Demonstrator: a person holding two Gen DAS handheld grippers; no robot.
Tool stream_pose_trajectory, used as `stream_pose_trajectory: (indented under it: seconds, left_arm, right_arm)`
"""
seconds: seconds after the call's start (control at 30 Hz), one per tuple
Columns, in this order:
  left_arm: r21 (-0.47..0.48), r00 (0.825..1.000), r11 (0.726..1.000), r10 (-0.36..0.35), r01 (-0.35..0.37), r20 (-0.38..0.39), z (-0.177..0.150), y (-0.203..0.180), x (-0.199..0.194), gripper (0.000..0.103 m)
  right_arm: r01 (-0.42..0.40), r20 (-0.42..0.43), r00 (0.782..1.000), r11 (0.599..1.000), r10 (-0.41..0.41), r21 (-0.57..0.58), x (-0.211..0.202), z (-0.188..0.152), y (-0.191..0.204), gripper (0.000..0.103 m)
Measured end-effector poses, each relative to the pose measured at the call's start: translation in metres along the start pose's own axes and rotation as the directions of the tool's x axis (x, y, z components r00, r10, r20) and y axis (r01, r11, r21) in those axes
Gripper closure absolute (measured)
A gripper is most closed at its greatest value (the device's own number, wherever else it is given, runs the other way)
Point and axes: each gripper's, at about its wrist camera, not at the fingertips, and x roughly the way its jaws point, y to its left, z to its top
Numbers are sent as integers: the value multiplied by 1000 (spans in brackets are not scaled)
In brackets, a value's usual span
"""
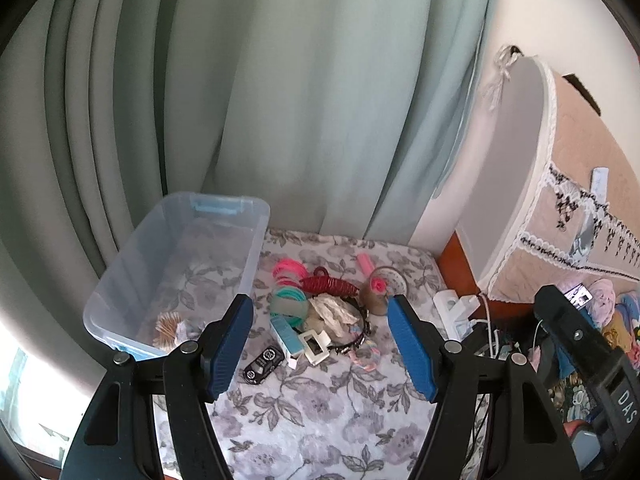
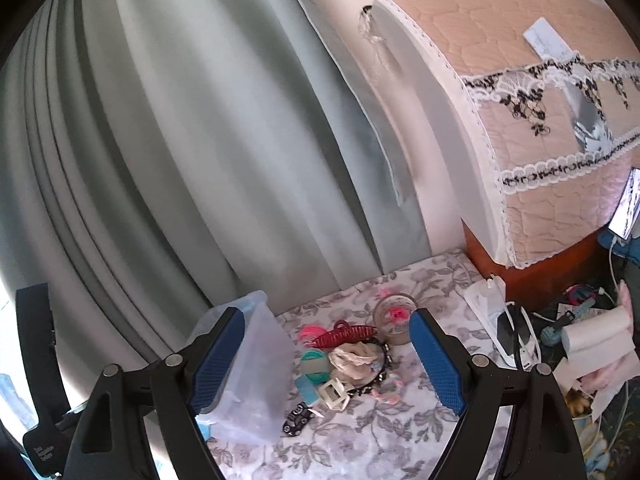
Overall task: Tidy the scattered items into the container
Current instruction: 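Withdraw both grippers from the box back toward the remaining items, then grasp the teal box with the left gripper while the right gripper grasps the lace scrunchie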
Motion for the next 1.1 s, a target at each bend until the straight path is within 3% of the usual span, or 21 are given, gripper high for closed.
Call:
stream_pose_trajectory:
  seconds: [0.27,0.57,0.8,0.87,1.0,1.1]
  left_arm:
    - [14,995,1000,20,-19,-99,-17,-2,51,32]
    - [40,977,997,74,-67,-202,-36,-1,113,33]
    - [33,964,995,95,-89,-249,-46,-2,149,41]
    - [33,962,995,96,-91,-257,-49,-2,158,42]
    - [17,949,993,115,-115,-292,-58,2,183,54]
    - [4,941,992,125,-130,-314,-62,7,197,56]
  right_arm:
    - [22,-104,994,1000,-20,12,44,-20,-20,16]
    - [45,-213,976,999,-40,23,97,-44,-40,20]
    - [36,-294,956,999,-25,31,135,-60,-49,35]
    - [28,-309,951,999,-18,28,143,-63,-50,37]
    - [7,-337,942,1000,1,20,162,-68,-52,41]
    - [-4,-363,932,999,16,33,178,-73,-55,43]
